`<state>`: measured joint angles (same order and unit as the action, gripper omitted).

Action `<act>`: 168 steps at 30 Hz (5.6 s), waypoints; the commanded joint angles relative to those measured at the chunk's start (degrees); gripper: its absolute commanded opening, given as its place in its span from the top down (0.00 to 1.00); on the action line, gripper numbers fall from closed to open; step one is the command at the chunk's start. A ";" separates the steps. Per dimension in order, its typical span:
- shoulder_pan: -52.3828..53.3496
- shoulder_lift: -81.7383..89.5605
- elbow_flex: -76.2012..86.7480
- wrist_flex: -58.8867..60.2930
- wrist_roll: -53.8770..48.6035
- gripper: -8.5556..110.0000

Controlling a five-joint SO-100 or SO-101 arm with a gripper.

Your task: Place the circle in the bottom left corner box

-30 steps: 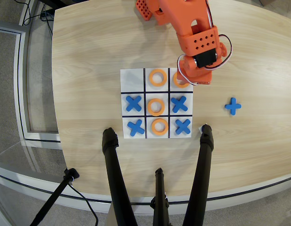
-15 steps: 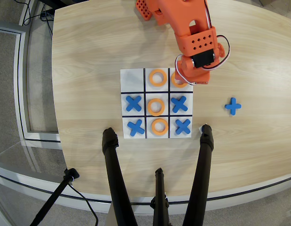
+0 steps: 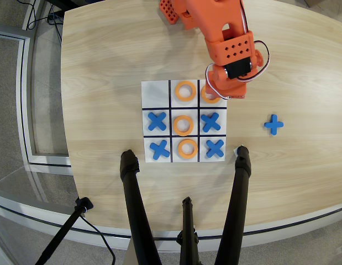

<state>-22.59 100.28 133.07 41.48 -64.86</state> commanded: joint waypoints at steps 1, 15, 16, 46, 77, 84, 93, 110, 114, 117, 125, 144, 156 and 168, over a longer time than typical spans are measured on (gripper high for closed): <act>0.09 0.26 0.35 0.00 -0.53 0.93; 0.62 2.99 -2.81 5.71 -2.37 0.89; 0.62 3.25 -3.43 6.42 -2.37 0.89; 9.58 66.09 8.70 39.29 -17.05 0.87; 35.51 92.02 50.45 35.60 -28.56 0.93; 47.11 92.20 50.45 35.77 -28.65 0.93; 81.56 94.22 50.45 35.86 -28.04 0.93; 112.06 94.22 50.45 35.86 -28.04 0.93; 113.47 94.13 50.45 35.86 -28.04 0.93; 113.38 94.13 50.45 35.86 -28.04 0.93; 113.38 94.13 50.45 35.86 -28.04 0.93; 113.38 94.13 50.45 35.86 -28.04 0.93; 113.38 94.13 50.45 35.86 -28.04 0.93; 113.38 94.13 50.45 35.86 -28.04 0.93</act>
<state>90.35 193.45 180.35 76.90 -93.08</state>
